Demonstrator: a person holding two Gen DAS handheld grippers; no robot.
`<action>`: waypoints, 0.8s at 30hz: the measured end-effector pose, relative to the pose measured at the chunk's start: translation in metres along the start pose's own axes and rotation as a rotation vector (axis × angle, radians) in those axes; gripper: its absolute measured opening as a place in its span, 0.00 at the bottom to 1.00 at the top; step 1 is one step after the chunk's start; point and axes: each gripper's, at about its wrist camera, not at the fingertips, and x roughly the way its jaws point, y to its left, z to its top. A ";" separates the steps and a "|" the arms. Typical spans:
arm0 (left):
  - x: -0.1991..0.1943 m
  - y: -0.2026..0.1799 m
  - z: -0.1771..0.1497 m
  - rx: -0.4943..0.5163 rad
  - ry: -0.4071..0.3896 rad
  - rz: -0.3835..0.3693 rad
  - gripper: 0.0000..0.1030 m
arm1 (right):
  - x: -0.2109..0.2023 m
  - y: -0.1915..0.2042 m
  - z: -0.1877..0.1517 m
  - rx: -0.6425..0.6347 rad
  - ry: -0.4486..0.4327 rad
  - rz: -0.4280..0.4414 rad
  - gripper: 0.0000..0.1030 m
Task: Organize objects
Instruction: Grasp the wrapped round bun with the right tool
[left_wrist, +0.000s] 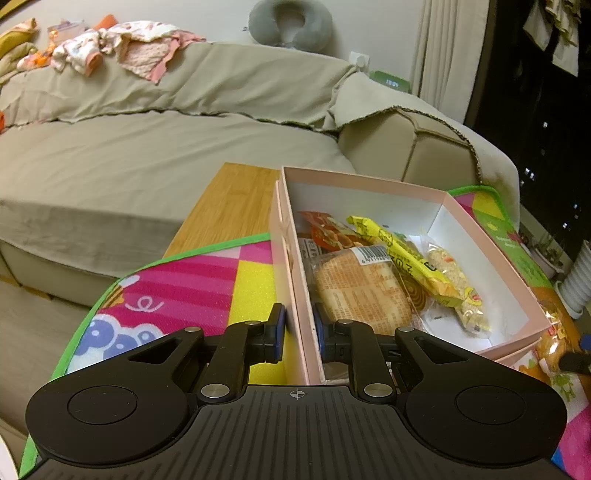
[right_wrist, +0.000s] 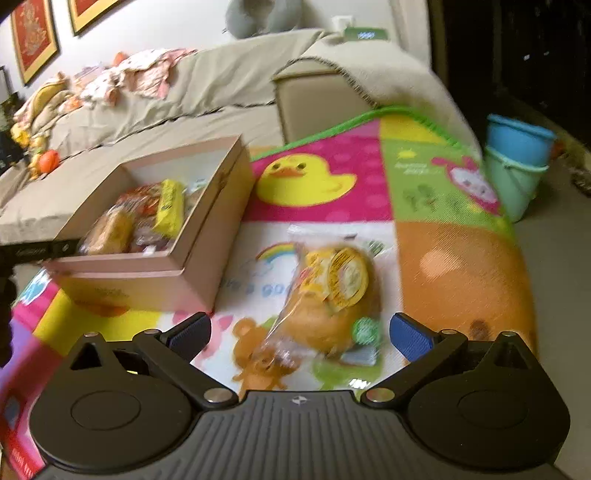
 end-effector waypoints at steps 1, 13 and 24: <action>0.000 0.000 0.000 0.000 0.000 0.000 0.18 | 0.002 0.000 0.002 0.005 -0.006 -0.025 1.00; -0.001 0.001 -0.001 0.007 -0.002 -0.002 0.18 | 0.035 0.006 0.014 0.009 0.061 -0.131 0.55; -0.001 0.003 -0.001 0.006 -0.003 -0.011 0.19 | -0.056 0.033 -0.017 -0.025 0.044 -0.083 0.55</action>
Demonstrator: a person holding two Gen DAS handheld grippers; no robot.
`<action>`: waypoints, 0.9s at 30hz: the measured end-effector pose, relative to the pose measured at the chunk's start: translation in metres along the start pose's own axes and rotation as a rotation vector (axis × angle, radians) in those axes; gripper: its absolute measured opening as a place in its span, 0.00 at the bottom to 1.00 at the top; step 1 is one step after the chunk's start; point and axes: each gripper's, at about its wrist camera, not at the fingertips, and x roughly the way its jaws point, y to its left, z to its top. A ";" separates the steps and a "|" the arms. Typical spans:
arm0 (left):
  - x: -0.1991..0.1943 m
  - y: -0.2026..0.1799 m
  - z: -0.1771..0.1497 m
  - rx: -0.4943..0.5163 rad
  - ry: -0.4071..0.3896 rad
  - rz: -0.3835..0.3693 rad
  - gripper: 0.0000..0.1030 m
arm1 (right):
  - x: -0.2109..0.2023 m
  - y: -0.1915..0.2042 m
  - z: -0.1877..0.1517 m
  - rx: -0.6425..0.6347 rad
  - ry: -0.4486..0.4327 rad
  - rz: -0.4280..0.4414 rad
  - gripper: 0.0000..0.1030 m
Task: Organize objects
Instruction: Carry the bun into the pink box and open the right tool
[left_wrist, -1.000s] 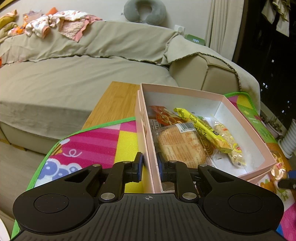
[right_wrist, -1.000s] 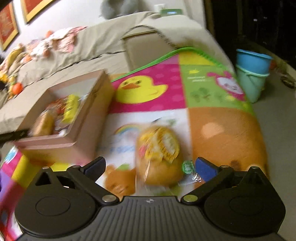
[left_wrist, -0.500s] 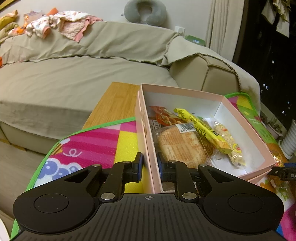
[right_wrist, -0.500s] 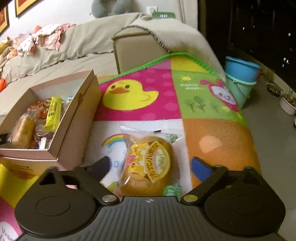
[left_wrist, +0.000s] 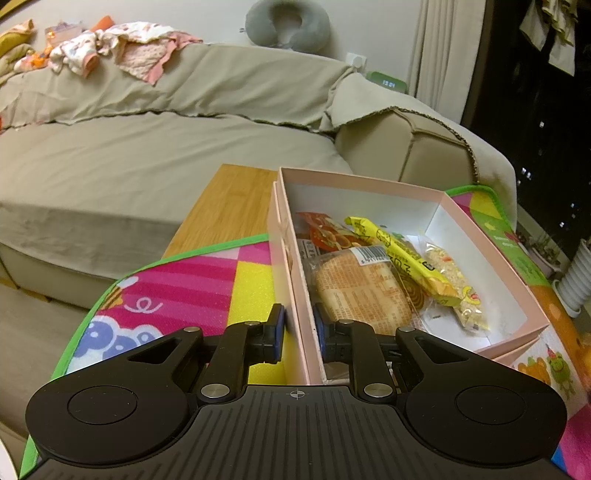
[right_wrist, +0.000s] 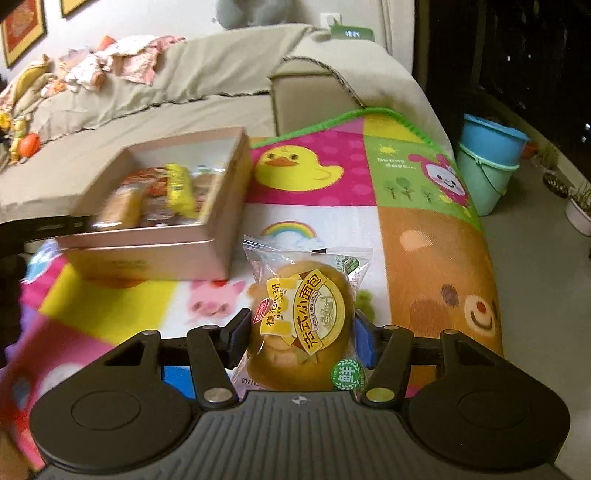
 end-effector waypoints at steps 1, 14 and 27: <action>0.000 0.000 0.000 0.000 0.000 0.000 0.19 | -0.009 0.004 -0.003 -0.008 -0.008 0.008 0.55; 0.000 0.001 0.001 -0.004 0.002 -0.006 0.19 | -0.074 0.082 0.034 -0.186 -0.165 0.202 0.55; 0.001 0.003 0.000 -0.004 -0.003 -0.026 0.20 | -0.009 0.100 0.143 -0.110 -0.253 0.198 0.55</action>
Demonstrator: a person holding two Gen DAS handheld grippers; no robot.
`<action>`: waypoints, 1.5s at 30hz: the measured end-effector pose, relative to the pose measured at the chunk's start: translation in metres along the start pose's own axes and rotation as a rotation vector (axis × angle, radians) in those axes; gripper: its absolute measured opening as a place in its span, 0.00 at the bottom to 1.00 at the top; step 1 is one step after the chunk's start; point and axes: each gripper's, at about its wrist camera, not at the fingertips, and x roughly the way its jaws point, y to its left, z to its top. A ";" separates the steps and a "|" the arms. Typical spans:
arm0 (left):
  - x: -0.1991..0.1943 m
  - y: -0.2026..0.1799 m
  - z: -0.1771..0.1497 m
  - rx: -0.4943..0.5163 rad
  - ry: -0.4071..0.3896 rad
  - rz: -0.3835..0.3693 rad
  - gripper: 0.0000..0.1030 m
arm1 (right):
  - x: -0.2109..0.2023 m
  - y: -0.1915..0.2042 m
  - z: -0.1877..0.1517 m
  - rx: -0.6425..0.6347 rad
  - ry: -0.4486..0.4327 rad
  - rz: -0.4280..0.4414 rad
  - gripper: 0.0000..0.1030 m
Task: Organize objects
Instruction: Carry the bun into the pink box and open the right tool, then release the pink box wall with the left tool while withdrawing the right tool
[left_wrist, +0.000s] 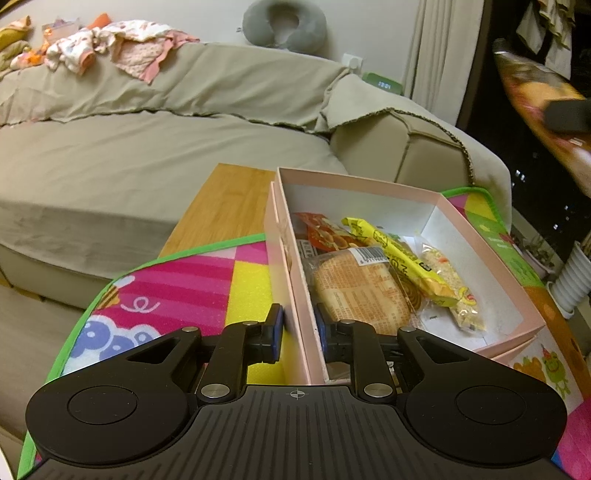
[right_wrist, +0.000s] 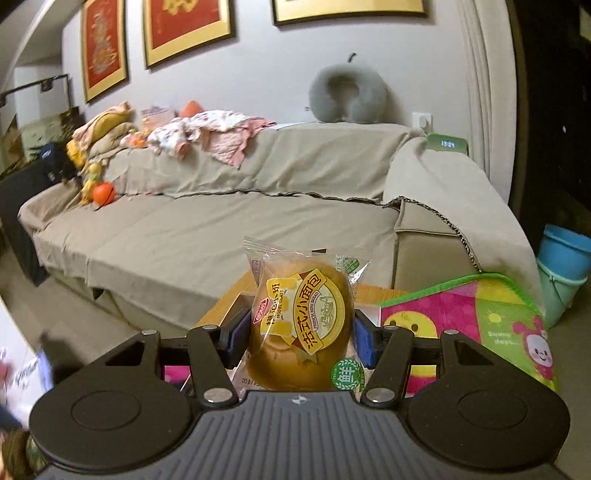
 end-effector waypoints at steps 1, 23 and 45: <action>0.000 0.000 0.000 -0.001 0.000 -0.001 0.21 | 0.009 -0.003 0.004 0.012 0.003 -0.005 0.55; 0.004 -0.001 0.001 0.002 -0.002 -0.003 0.21 | 0.042 -0.035 -0.046 -0.052 0.099 -0.056 0.81; 0.033 0.000 0.008 0.077 0.014 0.012 0.16 | 0.019 -0.032 -0.129 0.009 0.130 -0.127 0.81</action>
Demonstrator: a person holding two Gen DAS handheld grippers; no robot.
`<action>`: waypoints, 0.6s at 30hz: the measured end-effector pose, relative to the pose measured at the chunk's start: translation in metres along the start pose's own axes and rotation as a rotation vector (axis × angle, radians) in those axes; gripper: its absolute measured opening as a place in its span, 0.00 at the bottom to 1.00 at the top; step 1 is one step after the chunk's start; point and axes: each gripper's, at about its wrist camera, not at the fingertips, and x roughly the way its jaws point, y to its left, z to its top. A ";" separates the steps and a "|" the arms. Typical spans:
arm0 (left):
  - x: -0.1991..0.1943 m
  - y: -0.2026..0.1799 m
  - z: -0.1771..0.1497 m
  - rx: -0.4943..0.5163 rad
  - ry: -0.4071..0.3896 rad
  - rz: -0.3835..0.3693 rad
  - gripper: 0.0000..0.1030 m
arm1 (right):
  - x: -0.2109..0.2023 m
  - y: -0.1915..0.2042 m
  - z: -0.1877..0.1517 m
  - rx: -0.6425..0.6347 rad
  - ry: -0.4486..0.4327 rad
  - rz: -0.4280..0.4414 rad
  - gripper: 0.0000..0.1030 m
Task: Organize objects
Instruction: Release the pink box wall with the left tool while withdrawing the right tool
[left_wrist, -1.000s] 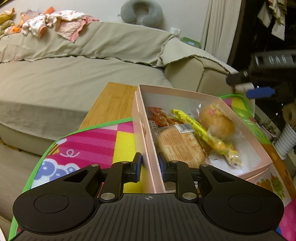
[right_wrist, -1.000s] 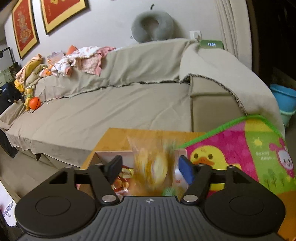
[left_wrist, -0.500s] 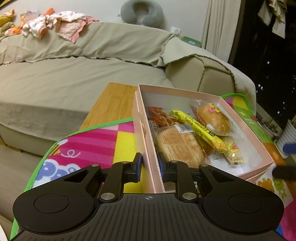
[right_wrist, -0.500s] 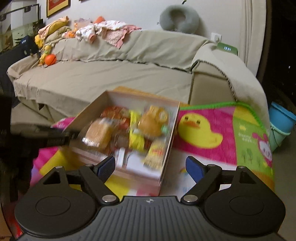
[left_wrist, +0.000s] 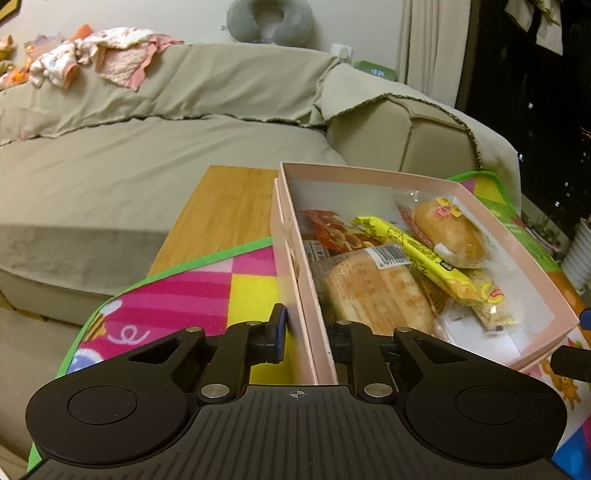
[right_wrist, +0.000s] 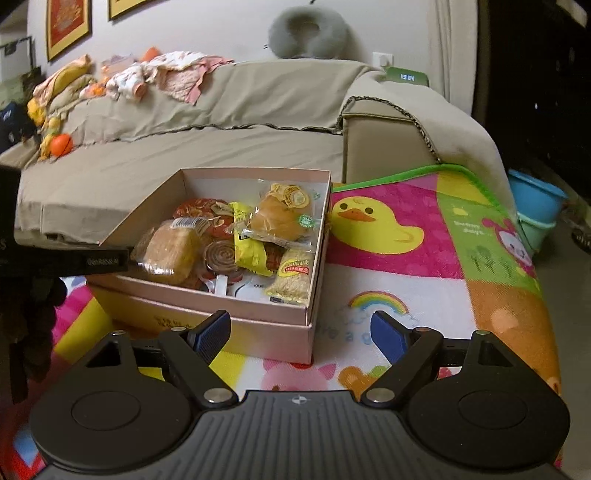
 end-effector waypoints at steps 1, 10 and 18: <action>0.000 0.000 0.000 0.006 0.001 0.001 0.16 | 0.001 0.000 0.000 0.006 -0.003 -0.004 0.81; -0.042 -0.010 -0.004 0.086 -0.105 0.117 0.41 | -0.017 0.002 -0.015 0.040 -0.060 -0.071 0.81; -0.114 -0.027 -0.041 0.064 -0.229 0.150 0.37 | -0.039 -0.002 -0.052 0.116 -0.076 -0.068 1.00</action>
